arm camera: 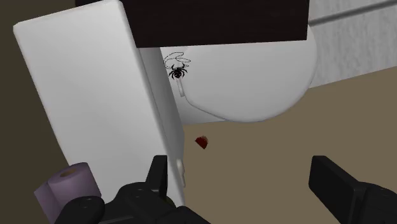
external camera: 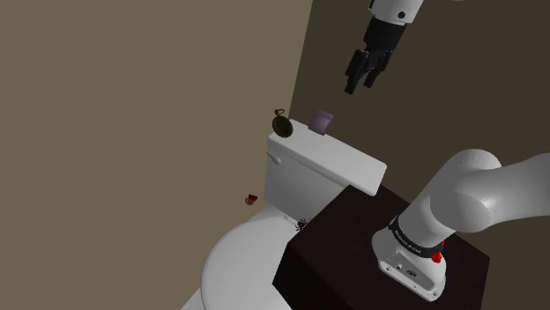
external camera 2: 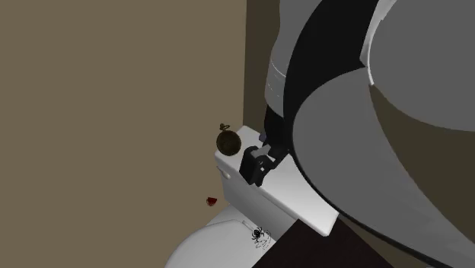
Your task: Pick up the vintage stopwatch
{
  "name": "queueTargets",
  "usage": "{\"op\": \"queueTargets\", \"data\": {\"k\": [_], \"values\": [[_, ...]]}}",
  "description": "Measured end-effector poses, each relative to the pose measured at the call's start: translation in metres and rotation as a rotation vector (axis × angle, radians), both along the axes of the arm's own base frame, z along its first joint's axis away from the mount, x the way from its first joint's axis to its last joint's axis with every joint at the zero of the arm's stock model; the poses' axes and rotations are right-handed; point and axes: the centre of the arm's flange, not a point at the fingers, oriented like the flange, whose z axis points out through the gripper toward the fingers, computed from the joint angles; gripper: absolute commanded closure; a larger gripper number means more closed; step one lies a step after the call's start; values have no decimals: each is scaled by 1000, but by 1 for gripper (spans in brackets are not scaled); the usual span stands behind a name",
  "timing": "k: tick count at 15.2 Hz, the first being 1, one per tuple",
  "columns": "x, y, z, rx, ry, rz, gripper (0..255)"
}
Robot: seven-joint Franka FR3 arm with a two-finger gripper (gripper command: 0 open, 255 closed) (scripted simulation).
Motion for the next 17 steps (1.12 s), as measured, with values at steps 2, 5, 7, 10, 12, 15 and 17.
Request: {"op": "queueTargets", "data": {"k": [2,5,7,10,12,15,17], "values": [[4,-1,-4,0,-2,-2,0],[25,-10,-27,0,-16,-9,0],[42,-17,-43,-1,-28,-16,0],[66,-25,-67,-1,-46,-25,0],[89,-32,-81,-1,-59,-31,0],[113,-43,-104,-1,-77,-41,0],[135,-52,-121,-2,-88,-48,0]]}}
